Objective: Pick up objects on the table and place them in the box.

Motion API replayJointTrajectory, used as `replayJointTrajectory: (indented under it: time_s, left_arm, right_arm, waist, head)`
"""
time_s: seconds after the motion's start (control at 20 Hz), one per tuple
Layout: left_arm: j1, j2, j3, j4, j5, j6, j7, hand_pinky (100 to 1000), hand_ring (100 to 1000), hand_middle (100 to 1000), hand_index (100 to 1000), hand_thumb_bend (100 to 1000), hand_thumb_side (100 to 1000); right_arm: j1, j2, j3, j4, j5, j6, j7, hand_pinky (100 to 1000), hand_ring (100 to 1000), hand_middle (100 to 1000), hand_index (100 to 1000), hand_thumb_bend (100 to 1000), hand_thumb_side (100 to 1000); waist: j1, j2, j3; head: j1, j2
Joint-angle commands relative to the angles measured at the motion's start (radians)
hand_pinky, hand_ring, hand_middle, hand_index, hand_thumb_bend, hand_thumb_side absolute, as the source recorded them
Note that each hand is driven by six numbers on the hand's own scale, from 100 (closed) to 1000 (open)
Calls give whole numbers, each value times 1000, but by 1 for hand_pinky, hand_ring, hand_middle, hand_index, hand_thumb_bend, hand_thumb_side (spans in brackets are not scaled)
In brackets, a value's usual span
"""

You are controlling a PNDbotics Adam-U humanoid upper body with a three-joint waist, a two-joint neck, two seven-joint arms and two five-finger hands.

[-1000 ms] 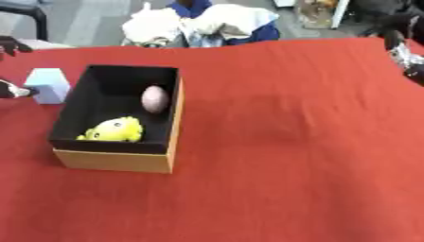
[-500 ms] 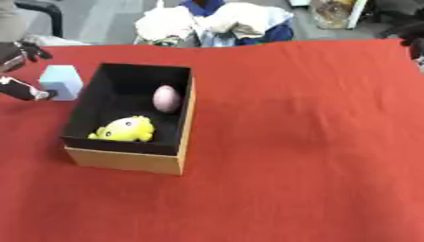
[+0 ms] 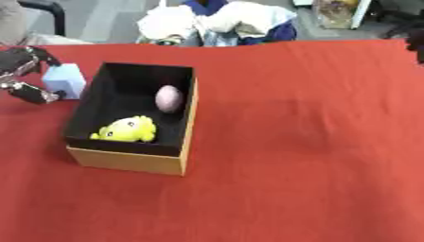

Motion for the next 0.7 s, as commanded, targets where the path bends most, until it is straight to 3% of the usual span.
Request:
replayJointTrajectory:
  time_s: [0.05, 0.3, 0.7]
  left_arm:
    - [-16, 39, 2, -39, 24, -5, 4, 595, 523, 511, 641, 413, 227]
    - [-25, 64, -17, -136, 93, -28, -28, 584, 502, 489, 626, 433, 199]
    - [-34, 74, -92, -389, 253, -68, -108, 585, 497, 483, 627, 473, 170]
  right_arm:
    - [-10, -24, -13, -7, -5, -3, -1, 772, 737, 711, 810, 100, 797]
    - [7, -25, -15, -7, -3, -1, 1, 772, 737, 710, 807, 100, 792]
    - [20, -19, -17, -12, -1, 3, 6, 772, 737, 710, 804, 100, 785]
  waist:
    - [-1, -29, 5]
    - [-1, -53, 27]
    - [-1, -81, 47]
  head:
    - [1, 2]
    - [-5, 16]
    - [-5, 26]
